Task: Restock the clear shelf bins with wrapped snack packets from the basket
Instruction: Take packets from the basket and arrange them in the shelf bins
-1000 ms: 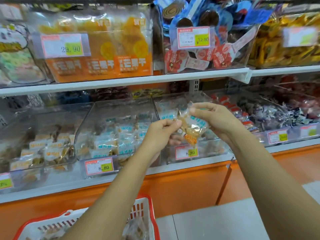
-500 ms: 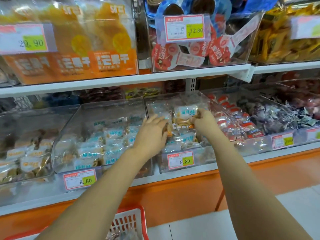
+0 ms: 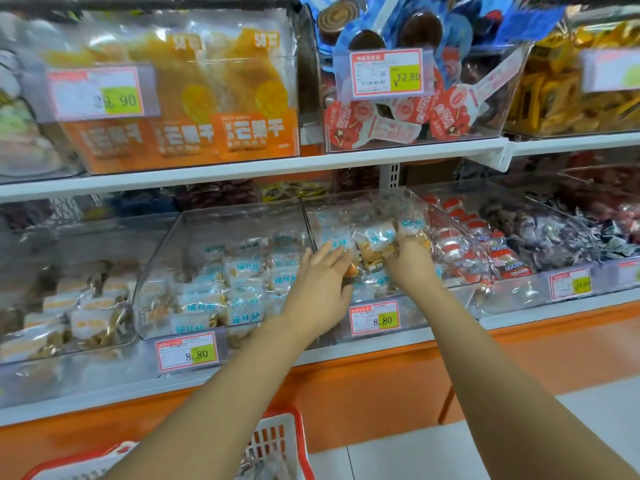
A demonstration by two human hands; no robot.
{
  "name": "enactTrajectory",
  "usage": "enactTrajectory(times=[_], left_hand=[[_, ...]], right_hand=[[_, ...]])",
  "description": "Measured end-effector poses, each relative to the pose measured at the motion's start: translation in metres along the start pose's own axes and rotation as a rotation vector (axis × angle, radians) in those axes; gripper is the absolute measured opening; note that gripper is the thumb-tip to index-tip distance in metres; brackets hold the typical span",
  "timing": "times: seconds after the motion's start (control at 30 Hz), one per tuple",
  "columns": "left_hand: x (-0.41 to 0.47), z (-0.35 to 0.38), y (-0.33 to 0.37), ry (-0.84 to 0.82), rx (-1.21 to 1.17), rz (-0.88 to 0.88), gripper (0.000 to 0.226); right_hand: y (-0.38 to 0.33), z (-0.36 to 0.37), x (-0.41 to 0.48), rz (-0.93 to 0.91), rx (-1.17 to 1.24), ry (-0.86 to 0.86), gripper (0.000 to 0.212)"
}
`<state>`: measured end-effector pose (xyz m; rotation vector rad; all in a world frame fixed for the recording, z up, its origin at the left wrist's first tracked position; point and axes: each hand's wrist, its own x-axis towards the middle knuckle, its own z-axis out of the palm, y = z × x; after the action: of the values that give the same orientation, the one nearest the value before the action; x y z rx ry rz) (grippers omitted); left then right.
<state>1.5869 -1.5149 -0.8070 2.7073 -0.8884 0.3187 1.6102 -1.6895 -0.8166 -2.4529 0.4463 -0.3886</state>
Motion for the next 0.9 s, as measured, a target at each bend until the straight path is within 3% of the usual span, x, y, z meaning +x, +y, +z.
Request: enactTrajectory(times=[0.13,0.27,0.33,0.43,0.5,0.6,0.77,0.9], left_hand=[[-0.045,0.005,-0.003,0.162,-0.257,0.026,0.05],[-0.105,0.013,-0.018,0.263,-0.393,-0.089,0.014],[-0.14,0.023,-0.03,0.274,-0.399,-0.161,0.021],[-0.193,0.043,-0.045,0.235,-0.422,-0.295,0.033],[-0.228,0.06,-0.053,0.106,-0.44,-0.431,0.032],[-0.263,0.088,-0.063,-0.177,-0.373,-0.619,0.02],[-0.311,0.136,-0.068,-0.376,-0.448,-0.78,0.02],[-0.314,0.159,-0.067,-0.42,-0.531,-0.885,0.029]], right_hand=[[-0.002,-0.018,-0.028,-0.139,-0.088,0.164,0.042],[-0.013,-0.026,-0.076,-0.473,-0.135,0.191,0.014],[-0.012,-0.016,-0.113,-0.612,-0.158,0.034,0.02],[0.002,0.015,-0.162,-0.679,-0.345,-0.343,0.015],[0.015,0.037,-0.19,-0.642,-0.469,-0.599,0.023],[0.034,0.054,-0.214,-0.62,-0.488,-0.853,0.042],[0.049,0.074,-0.235,-0.724,-0.64,-1.092,0.072],[0.054,0.078,-0.231,-0.72,-0.685,-1.176,0.069]])
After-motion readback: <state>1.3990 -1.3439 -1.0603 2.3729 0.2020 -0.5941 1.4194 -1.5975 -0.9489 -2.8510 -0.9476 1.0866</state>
